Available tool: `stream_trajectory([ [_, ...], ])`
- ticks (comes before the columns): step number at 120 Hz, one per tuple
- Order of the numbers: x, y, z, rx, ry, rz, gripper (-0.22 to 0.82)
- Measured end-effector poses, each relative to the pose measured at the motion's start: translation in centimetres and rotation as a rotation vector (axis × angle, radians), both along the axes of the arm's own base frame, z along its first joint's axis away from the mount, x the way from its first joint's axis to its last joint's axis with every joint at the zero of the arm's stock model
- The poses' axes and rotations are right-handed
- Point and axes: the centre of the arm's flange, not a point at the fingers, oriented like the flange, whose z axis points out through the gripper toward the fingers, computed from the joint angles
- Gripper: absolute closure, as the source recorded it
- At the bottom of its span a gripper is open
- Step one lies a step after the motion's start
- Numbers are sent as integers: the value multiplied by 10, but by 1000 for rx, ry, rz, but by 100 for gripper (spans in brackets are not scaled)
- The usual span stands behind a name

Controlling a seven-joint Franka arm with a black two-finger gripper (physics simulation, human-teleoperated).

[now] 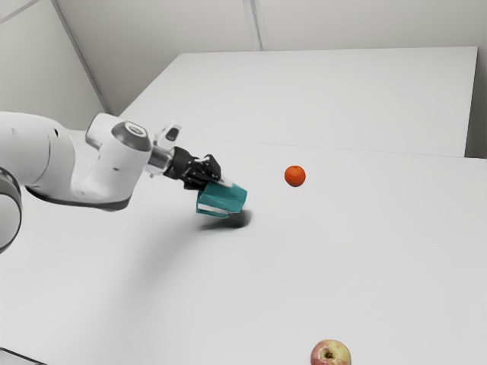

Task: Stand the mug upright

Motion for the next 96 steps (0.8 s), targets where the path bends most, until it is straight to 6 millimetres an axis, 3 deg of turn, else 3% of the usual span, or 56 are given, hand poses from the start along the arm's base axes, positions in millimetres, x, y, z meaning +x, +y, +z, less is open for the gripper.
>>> stream_trajectory([
  [20,-5,4,41,55,-70,-53,74],
  [41,-14,11,77,232,-108,-172,74],
  [68,-23,16,85,465,-40,-308,74],
  [96,-26,18,69,621,58,-378,74],
])
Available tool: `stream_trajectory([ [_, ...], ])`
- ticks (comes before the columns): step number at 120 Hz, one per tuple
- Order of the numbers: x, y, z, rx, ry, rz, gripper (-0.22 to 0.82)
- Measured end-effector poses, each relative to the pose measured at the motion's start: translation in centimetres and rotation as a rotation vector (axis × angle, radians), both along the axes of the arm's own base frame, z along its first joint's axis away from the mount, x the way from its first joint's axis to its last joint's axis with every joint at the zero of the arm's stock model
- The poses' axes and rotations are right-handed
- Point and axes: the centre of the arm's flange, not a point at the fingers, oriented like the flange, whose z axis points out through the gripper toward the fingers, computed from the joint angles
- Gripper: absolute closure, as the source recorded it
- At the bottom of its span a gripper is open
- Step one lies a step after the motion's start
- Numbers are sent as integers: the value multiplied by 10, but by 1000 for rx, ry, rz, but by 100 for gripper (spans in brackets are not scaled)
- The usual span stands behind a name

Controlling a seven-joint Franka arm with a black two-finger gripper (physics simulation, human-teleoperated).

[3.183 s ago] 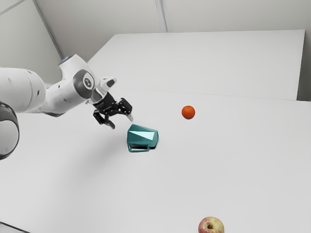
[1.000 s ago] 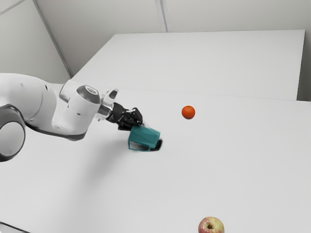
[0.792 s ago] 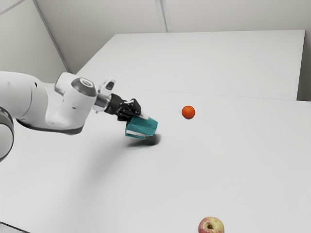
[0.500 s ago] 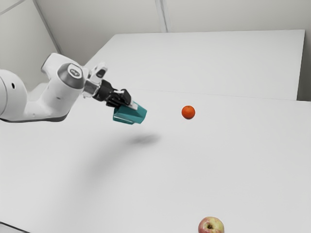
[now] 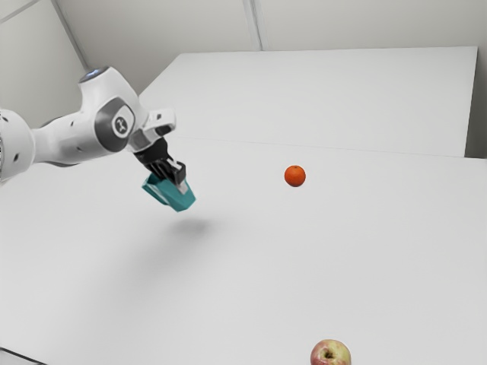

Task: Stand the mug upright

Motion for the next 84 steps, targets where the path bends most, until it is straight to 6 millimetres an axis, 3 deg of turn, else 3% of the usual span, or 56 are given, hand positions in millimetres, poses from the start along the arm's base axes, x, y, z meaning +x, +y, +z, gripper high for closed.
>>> stream_trajectory([
  [34,4,-35,-35,113,74,-54,74],
  [84,5,-34,-54,205,33,-38,74],
])
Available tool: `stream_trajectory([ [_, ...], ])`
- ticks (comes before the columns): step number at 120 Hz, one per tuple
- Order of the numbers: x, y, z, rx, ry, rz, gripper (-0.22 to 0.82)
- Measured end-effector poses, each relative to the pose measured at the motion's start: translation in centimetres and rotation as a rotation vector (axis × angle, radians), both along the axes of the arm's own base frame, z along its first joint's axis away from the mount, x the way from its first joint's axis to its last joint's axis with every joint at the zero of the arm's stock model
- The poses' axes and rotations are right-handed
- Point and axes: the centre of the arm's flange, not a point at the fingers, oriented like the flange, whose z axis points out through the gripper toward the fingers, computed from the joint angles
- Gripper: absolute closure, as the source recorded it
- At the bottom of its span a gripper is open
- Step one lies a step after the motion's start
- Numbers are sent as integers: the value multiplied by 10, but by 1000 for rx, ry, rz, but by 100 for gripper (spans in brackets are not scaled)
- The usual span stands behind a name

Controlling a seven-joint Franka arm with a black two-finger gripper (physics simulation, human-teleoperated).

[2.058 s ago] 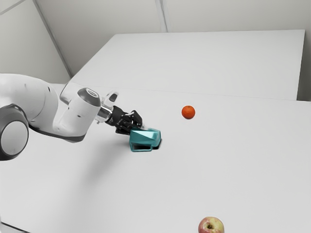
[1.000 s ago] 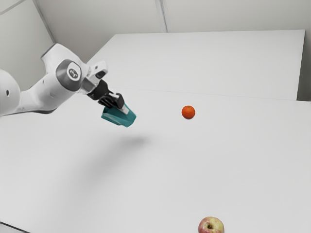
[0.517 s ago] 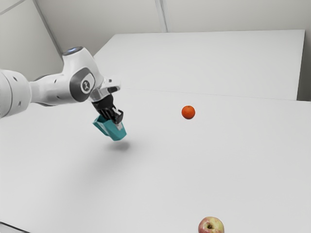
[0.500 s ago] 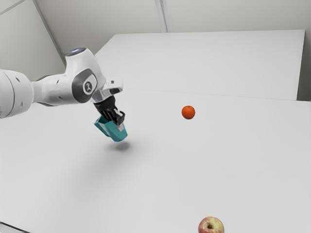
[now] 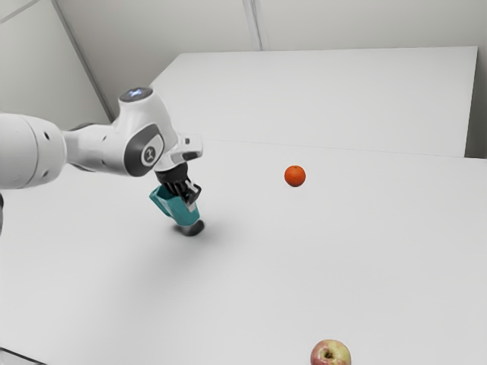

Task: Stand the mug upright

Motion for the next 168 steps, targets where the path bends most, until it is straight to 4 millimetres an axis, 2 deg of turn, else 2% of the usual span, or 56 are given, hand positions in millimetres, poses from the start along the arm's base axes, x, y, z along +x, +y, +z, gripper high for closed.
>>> stream_trajectory([
  [34,-4,2,-16,19,-33,19,74],
  [95,-6,2,-21,15,-70,51,73],
  [114,-6,2,-21,12,-72,56,66],
  [168,-5,3,-18,9,-78,61,40],
])
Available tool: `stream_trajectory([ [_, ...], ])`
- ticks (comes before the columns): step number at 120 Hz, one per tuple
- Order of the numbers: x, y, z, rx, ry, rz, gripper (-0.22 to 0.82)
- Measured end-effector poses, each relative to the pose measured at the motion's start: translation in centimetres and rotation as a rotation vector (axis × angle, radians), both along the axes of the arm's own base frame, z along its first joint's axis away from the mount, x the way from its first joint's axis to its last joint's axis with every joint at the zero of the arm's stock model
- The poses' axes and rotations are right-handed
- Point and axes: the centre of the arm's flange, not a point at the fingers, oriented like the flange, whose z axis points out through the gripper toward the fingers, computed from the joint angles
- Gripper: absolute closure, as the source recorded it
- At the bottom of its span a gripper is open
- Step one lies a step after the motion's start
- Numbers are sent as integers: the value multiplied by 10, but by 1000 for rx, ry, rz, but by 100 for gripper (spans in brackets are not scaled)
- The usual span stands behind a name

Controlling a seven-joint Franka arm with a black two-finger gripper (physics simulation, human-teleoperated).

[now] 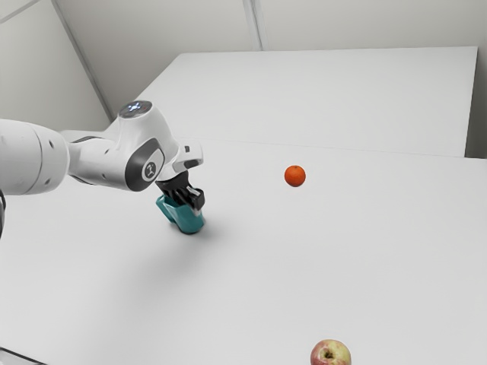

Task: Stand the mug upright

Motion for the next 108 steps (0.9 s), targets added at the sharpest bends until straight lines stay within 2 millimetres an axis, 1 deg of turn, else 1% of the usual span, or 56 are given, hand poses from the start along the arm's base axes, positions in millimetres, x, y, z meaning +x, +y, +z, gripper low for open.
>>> stream_trajectory([
  [29,1,0,5,-3,-10,2,26],
  [47,2,0,12,-6,-23,2,19],
  [65,2,0,25,-14,-43,1,16],
  [92,-1,0,47,-29,-74,3,12],
  [108,-2,0,62,-38,-90,3,7],
])
